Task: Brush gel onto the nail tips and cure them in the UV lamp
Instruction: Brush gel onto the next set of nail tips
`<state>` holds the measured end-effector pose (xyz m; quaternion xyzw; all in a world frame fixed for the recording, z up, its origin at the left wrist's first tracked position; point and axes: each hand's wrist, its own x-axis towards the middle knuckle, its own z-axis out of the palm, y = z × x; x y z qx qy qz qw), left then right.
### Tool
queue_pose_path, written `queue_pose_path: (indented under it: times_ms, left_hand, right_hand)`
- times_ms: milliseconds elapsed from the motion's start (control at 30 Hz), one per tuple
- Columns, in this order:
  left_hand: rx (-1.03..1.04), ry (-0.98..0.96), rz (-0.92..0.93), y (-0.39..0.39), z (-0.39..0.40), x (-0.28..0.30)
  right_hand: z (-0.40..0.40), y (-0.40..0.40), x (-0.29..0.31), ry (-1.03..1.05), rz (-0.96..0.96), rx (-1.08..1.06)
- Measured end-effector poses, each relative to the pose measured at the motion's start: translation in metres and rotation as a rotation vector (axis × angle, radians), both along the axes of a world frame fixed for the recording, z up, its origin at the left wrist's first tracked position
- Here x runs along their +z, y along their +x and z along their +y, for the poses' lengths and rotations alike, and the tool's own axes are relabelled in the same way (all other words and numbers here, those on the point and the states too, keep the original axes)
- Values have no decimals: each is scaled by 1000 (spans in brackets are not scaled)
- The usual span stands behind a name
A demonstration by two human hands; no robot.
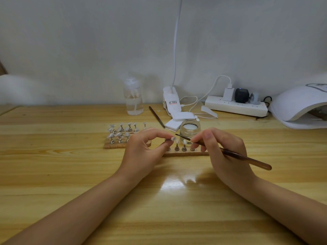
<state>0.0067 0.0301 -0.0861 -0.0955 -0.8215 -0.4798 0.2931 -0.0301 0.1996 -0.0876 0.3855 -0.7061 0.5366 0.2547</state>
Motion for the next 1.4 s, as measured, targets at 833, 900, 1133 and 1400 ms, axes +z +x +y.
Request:
queue_pose_path:
  times_ms: [833,900,1133,1400]
  left_hand:
    - [24,-18,-10,-3,-2,-2]
    - [24,-15,-12,-3,-2,-2]
    - [19,-15,-4,-4,-2,-2]
    - [17,-15,-4,-4,-2,-3]
  right_hand:
    - [1,-1,-2,22,-29,35]
    - [1,-1,-2,34,-10,48]
    - [2,-1,-3,-1,-21,66]
    - [0,0,-1,45,-29,44]
